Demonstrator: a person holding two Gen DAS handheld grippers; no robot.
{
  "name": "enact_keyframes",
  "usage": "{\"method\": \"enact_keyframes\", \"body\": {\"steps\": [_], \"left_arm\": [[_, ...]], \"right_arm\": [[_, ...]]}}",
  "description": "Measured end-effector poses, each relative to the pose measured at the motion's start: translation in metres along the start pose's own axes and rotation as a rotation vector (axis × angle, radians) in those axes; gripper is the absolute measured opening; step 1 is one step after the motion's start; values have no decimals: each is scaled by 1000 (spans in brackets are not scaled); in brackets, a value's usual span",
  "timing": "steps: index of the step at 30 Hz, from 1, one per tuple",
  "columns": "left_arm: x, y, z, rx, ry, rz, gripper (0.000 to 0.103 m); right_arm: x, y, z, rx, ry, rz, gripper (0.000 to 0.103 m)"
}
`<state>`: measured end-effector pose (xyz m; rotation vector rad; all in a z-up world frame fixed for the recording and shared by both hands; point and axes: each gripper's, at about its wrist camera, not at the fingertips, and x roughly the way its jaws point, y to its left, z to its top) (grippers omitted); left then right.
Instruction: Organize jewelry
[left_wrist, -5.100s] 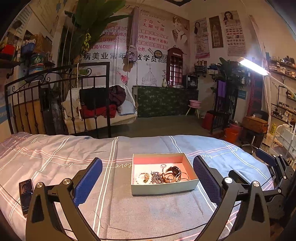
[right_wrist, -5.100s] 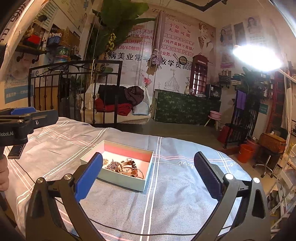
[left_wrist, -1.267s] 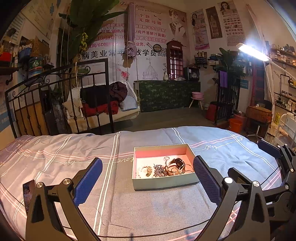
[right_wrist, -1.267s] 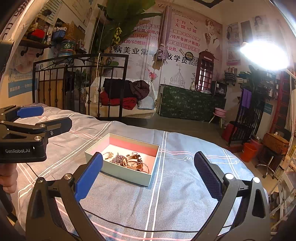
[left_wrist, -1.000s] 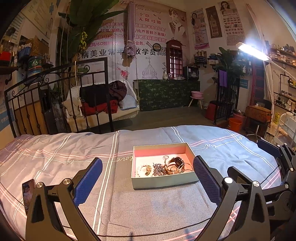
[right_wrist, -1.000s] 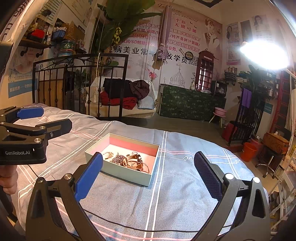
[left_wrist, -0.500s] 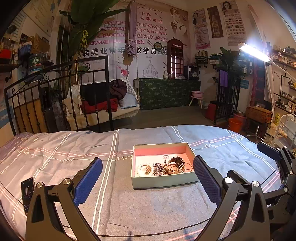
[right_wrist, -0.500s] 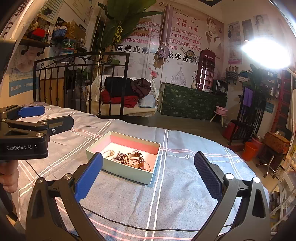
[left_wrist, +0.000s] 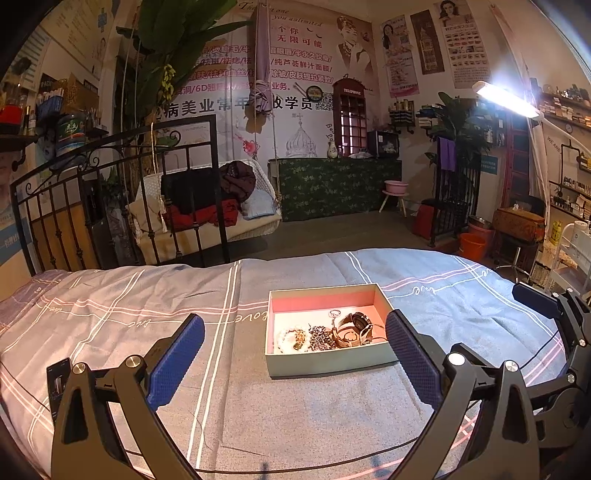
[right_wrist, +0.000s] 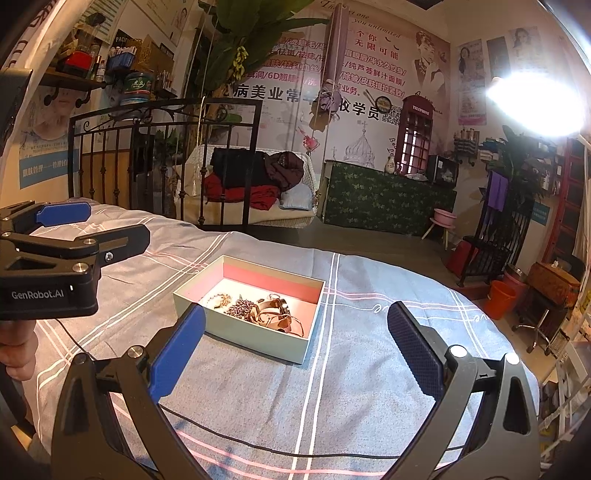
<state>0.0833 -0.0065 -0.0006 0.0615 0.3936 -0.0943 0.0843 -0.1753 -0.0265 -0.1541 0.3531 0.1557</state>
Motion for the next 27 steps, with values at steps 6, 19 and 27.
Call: {"method": "enact_keyframes", "body": {"steps": [6, 19, 27], "left_arm": [[-1, -3, 2, 5, -3, 3, 97], [0, -4, 0, 1, 9, 0, 97], [0, -4, -1, 1, 14, -4, 97]], "right_arm": [[0, -2, 1, 7, -4, -4, 97], [0, -1, 1, 5, 0, -3, 97], [0, 0, 1, 3, 2, -2, 97]]}}
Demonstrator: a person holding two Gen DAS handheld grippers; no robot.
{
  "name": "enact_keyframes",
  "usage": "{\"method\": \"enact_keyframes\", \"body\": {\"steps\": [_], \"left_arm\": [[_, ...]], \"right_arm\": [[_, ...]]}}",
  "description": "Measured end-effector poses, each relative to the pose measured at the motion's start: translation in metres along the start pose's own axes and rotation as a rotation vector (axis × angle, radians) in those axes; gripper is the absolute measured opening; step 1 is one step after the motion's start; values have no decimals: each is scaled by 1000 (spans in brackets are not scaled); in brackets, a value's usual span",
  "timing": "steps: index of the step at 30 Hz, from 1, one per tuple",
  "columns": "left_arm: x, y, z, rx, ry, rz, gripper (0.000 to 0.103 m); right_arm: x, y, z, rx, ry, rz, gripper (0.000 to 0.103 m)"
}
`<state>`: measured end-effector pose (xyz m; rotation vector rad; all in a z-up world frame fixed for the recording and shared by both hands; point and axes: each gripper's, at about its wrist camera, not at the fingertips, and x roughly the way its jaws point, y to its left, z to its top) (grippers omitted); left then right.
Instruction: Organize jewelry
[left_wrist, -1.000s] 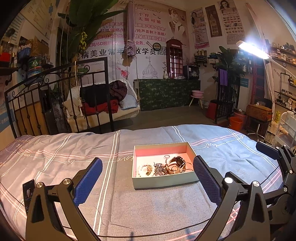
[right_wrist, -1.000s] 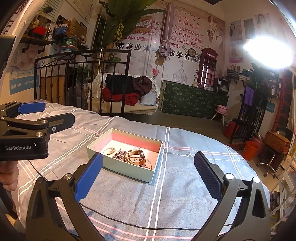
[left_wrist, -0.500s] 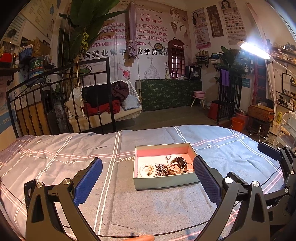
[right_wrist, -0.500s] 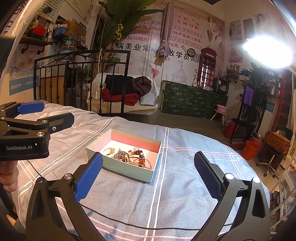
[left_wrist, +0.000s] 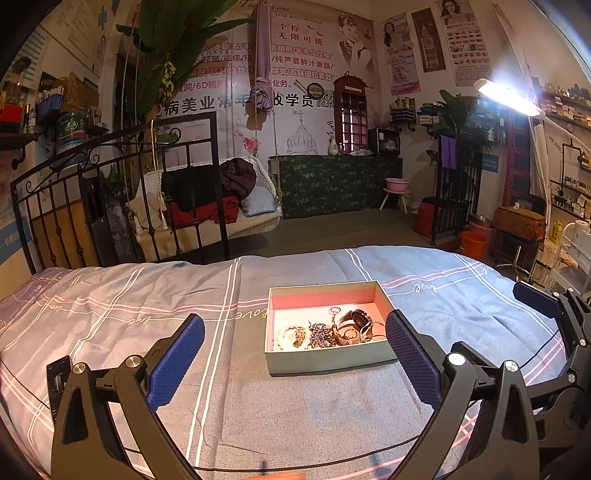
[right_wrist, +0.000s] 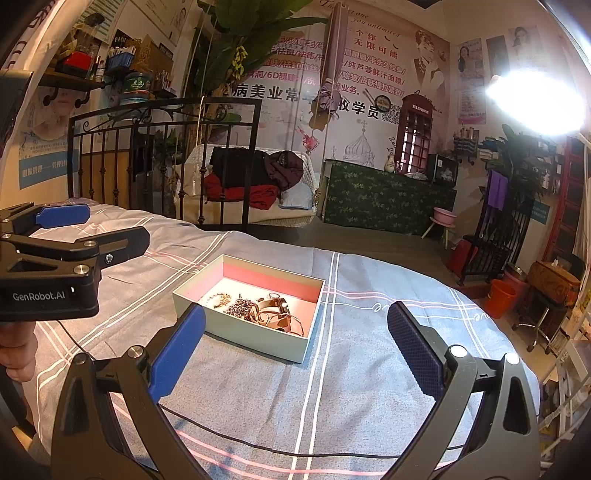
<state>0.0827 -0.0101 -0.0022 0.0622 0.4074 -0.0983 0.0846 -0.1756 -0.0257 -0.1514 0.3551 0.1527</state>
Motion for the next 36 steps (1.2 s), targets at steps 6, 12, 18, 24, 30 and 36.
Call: {"method": "enact_keyframes", "body": {"steps": [6, 12, 18, 24, 30, 36], "left_arm": [[1, -1, -1, -1, 3, -4, 97], [2, -1, -3, -5, 8, -21, 97], [1, 0, 0, -15, 8, -19, 97], [0, 2, 1, -23, 6, -9, 97], [1, 0, 2, -4, 19, -12, 97], [0, -2, 3, -4, 19, -14, 97]], "right_arm": [[1, 1, -3, -2, 2, 3, 97], [1, 2, -4, -4, 4, 3, 97], [2, 5, -6, -7, 7, 9, 97], [2, 6, -7, -10, 9, 11, 97], [2, 6, -7, -10, 10, 11, 97], [2, 7, -7, -12, 10, 12, 97]]}}
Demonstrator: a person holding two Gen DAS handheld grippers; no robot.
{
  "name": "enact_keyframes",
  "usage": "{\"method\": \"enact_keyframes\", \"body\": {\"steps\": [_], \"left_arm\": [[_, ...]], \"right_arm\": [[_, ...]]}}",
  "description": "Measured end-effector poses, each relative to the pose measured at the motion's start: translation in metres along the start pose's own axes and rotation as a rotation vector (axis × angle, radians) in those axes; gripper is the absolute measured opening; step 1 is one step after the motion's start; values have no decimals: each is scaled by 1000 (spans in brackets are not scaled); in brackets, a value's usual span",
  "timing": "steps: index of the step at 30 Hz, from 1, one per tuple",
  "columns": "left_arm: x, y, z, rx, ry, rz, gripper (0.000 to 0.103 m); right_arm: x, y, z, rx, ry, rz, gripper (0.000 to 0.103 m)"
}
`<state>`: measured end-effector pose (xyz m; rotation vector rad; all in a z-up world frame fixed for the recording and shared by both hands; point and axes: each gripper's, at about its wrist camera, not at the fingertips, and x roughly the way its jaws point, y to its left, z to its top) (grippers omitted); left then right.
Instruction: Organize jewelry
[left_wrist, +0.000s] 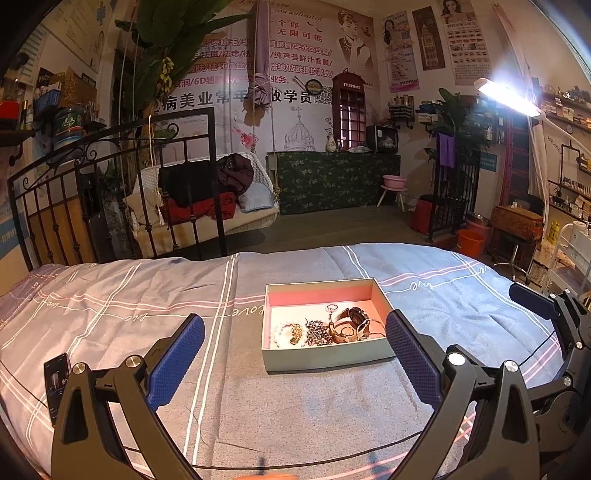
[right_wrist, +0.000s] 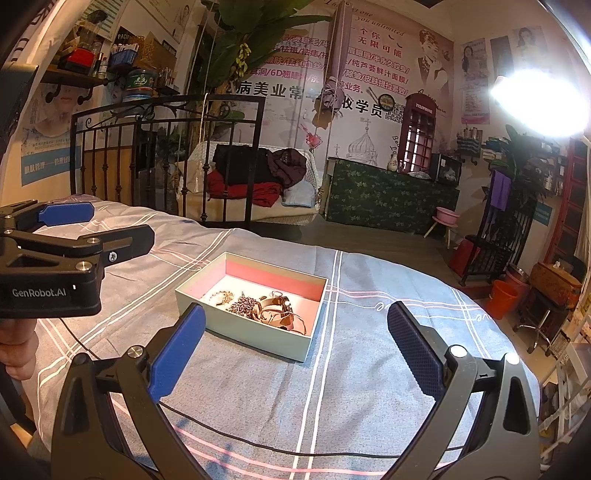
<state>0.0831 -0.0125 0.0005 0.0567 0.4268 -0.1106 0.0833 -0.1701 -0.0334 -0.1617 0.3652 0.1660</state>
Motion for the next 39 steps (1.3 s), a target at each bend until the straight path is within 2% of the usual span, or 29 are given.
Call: {"method": "enact_keyframes", "body": {"steps": [39], "left_arm": [[7, 3, -2, -17, 9, 1, 97]], "right_arm": [[1, -4, -2, 1, 6, 1, 97]]}}
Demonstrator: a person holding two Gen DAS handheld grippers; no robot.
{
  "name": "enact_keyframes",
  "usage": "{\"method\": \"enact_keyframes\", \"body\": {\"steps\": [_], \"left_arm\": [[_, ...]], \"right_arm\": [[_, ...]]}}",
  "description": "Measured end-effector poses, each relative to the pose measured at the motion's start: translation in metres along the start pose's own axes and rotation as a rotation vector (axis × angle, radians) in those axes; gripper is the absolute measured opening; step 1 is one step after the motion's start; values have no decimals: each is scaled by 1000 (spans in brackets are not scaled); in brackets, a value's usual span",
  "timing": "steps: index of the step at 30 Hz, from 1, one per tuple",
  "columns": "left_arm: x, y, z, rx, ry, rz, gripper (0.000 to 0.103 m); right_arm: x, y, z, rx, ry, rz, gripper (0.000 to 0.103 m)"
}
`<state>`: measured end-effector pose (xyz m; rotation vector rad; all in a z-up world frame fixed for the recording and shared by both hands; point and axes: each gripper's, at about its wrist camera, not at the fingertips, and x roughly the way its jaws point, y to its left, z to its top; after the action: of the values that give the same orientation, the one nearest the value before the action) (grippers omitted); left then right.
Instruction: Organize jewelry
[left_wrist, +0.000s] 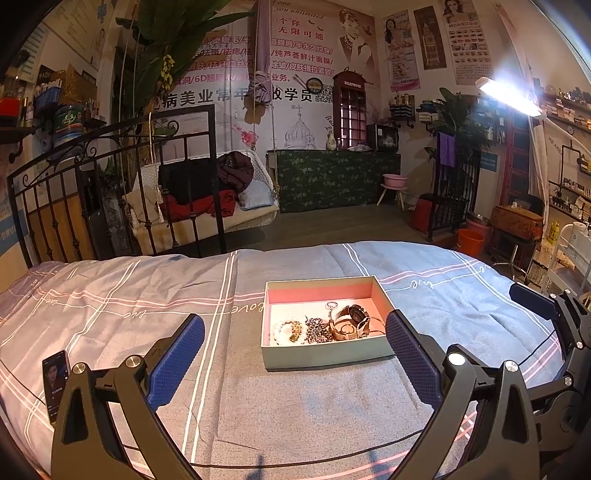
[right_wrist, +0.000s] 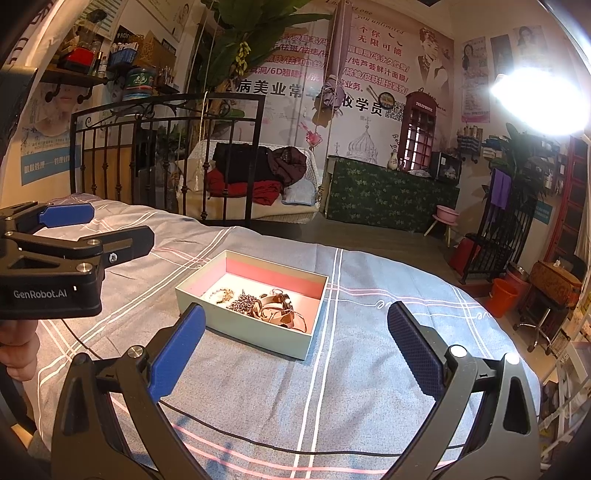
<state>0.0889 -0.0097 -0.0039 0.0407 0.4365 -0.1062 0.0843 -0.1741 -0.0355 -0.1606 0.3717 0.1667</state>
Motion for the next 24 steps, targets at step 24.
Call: {"method": "enact_keyframes", "body": {"steps": [24], "left_arm": [[1, 0, -2, 22, 12, 8, 97]], "right_arm": [[-1, -2, 0, 1, 9, 4, 97]]}}
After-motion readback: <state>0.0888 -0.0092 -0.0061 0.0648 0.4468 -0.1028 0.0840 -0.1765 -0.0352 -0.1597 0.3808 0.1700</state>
